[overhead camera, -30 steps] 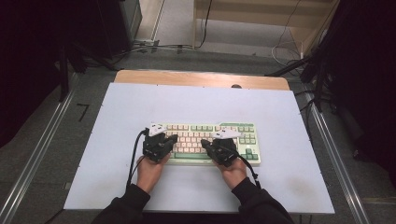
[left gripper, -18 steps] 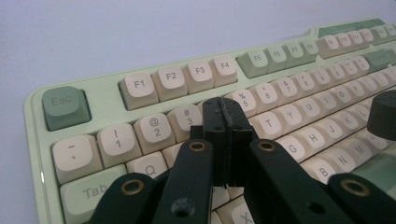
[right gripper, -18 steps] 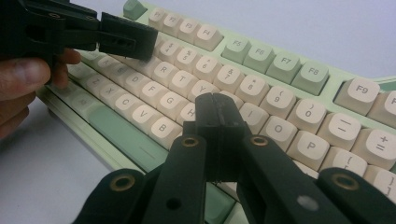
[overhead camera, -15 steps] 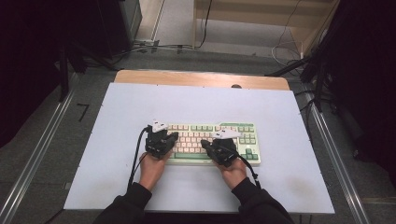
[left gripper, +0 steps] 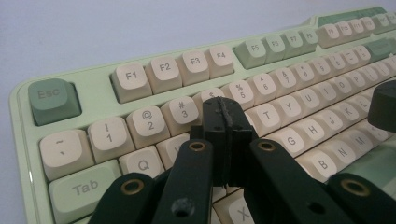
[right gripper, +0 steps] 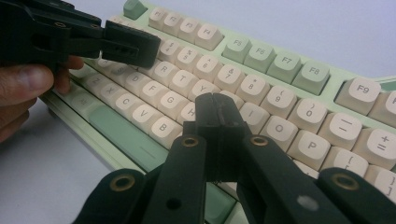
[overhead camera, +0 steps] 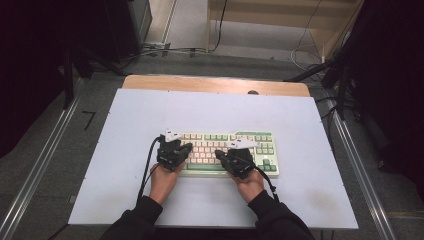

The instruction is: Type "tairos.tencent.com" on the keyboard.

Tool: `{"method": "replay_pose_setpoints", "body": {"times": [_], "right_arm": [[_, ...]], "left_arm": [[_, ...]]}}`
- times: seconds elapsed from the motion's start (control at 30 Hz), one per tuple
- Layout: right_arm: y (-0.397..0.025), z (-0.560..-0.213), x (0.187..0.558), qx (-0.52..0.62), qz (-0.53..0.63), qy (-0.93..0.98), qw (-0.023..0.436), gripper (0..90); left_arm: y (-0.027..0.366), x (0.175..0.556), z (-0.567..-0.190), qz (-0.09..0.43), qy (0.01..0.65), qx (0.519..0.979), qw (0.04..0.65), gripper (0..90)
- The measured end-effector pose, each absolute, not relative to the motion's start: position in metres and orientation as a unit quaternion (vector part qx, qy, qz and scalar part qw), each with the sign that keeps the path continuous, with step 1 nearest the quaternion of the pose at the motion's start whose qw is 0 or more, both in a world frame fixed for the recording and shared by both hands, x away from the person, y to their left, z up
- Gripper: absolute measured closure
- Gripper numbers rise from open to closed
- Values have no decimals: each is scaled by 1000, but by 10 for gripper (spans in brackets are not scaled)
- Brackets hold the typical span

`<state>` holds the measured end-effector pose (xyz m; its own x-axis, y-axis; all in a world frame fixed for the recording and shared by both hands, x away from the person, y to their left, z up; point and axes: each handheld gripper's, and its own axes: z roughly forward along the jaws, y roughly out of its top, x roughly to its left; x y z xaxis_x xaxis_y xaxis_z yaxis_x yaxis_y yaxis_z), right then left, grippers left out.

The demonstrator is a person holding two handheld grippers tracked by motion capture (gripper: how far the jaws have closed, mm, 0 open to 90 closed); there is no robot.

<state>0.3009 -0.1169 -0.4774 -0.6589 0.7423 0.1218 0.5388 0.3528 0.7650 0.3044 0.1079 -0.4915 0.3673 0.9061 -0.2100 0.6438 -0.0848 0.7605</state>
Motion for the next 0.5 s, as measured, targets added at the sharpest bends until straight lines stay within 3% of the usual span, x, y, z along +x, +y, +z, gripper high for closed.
{"method": "replay_pose_setpoints", "body": {"times": [0.5], "right_arm": [[-116,-478,300,392,409,815,123,879]], "left_arm": [[113,295,-480,162,532,710,433,900]]}}
